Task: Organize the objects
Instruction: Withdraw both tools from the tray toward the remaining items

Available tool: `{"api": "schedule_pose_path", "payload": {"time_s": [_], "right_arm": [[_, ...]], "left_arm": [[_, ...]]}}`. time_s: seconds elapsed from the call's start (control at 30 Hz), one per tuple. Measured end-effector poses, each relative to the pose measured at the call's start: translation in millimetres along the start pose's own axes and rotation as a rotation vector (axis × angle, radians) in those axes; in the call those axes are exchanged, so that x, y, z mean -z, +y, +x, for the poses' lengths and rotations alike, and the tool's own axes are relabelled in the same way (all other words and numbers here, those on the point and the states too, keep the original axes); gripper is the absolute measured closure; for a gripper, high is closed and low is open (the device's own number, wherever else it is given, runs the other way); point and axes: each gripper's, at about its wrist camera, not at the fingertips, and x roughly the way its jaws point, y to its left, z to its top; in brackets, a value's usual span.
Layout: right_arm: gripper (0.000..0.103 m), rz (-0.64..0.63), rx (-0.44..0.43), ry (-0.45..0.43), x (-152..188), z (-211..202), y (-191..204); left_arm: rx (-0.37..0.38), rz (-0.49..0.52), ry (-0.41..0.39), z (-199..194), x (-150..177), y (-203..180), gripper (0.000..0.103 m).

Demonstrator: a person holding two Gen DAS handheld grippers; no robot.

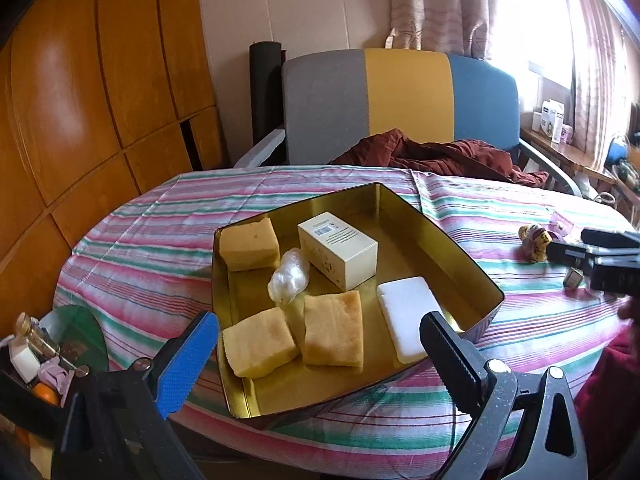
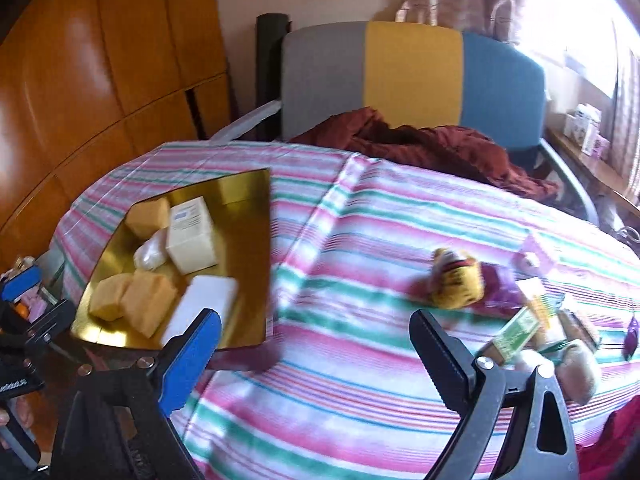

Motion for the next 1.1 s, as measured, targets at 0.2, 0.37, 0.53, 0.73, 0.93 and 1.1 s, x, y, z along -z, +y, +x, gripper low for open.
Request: {"api": "schedule_pose_path", "payload": {"time_s": [0.2,0.37,0.53,0.73,0.93,1.1], "right_arm": [[0.006,0.063,0.064,-0.023,-12,-6,-37],[0.006,0.106,0.115,-0.03,-20,-9,-68],[0.006,0.148,0.178,-0.028,-25,-9,-100],[0.006,0.238,0.253,-0.021,-32,-10,-151],[0.006,0.358,0.337,-0.008,-35,-9,-210],[0.006,0.373,0.39,0.042,-36,5,-240]], "left_arm": [[0.008,0.036,-0.008,-1,-5,-11,0.002],[0.019,0.065,-0.008,0,-8,-24,0.002],[0.046,0.097,-0.002,4,-10,-39,0.002],[0.114,0.135,0.007,10,-15,-60,0.002],[0.173,0.178,0.029,20,-17,-87,0.002],[0.215,0.198,0.054,31,-21,-106,0.002]]}}
